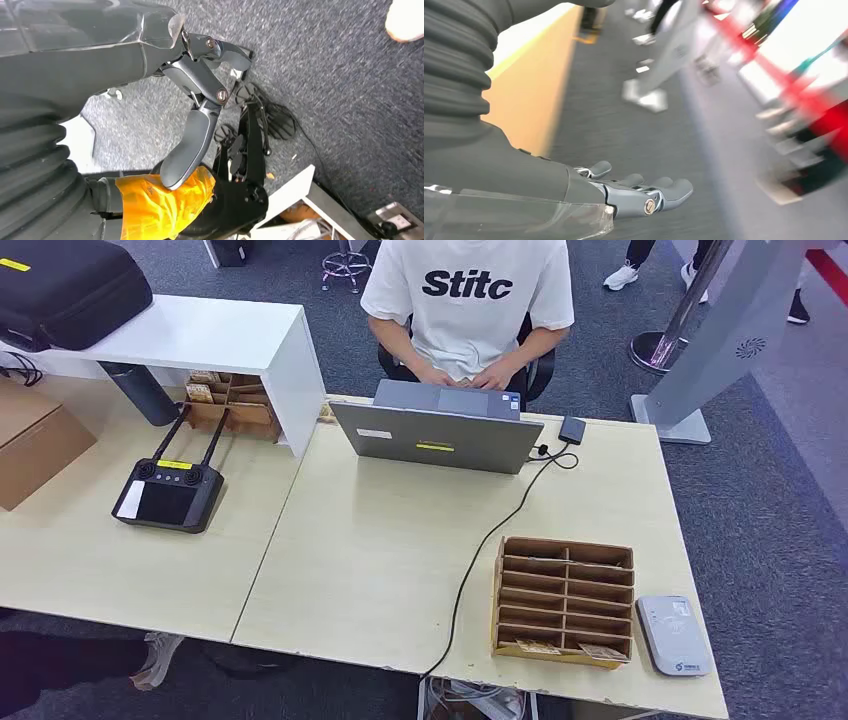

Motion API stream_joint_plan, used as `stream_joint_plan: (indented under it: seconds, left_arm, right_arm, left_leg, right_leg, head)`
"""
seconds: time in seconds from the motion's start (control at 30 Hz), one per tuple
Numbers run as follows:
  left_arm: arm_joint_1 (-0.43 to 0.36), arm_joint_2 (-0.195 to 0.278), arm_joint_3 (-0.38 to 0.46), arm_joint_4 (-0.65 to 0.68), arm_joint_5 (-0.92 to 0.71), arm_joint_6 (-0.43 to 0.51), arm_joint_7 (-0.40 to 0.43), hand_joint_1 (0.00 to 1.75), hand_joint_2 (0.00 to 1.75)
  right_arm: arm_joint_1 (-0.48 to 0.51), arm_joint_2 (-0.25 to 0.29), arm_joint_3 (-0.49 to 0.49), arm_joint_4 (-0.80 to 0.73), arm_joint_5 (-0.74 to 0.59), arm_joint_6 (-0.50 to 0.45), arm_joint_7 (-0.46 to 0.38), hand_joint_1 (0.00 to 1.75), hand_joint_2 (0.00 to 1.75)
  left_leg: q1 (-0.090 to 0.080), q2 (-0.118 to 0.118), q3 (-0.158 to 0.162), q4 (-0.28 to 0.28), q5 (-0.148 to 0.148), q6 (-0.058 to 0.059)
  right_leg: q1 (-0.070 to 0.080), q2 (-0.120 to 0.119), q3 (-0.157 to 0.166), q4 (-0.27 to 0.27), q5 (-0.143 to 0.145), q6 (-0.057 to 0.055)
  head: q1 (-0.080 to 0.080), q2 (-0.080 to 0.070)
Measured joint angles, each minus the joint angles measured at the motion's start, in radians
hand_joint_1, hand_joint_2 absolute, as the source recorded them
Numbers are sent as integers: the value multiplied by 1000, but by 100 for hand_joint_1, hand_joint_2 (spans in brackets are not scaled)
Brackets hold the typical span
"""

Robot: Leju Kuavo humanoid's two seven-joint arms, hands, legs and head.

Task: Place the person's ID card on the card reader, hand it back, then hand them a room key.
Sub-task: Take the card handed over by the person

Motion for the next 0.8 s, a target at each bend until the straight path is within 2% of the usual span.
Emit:
stream_joint_plan:
  seconds: [0.03, 0.17, 0.27, 0.43, 0.63, 0.8]
  left_arm:
    - [8, 0, -13, -6, 12, 11, 0, 0, 175]
    - [58, 0, -105, -50, 88, 81, 4, 0, 175]
    - [98, -1, -186, -90, 142, 134, 4, 0, 175]
    - [149, -1, -287, -147, 187, 182, 8, 0, 175]
    - [180, -2, -348, -191, 207, 203, 8, 0, 175]
    - [195, -2, -376, -211, 219, 215, 9, 0, 175]
  right_arm:
    - [5, 0, 14, -24, 5, -7, -21, 0, 0]
    - [36, -7, 120, -166, 52, -27, -165, 0, 175]
    - [61, -31, 226, -258, 129, -4, -260, 0, 175]
    - [100, -73, 376, -358, 319, 5, -365, 0, 175]
    - [137, -130, 518, -424, 519, -12, -433, 0, 175]
    - [156, -186, 616, -444, 672, -65, -454, 0, 175]
  left_leg:
    - [0, 0, 0, 0, 0, 0]
    - [0, 0, 0, 0, 0, 0]
    - [0, 0, 0, 0, 0, 0]
    - [0, 0, 0, 0, 0, 0]
    - [0, 0, 0, 0, 0, 0]
    - [0, 0, 0, 0, 0, 0]
  right_leg:
    - [0, 0, 0, 0, 0, 0]
    - [0, 0, 0, 0, 0, 0]
    - [0, 0, 0, 0, 0, 0]
    - [0, 0, 1, 0, 0, 0]
    - [0, 0, 1, 0, 0, 0]
    - [0, 0, 1, 0, 0, 0]
  head:
    - [0, 0]
    - [0, 0]
    - [0, 0]
    - [0, 0]
    - [0, 0]
    - [0, 0]
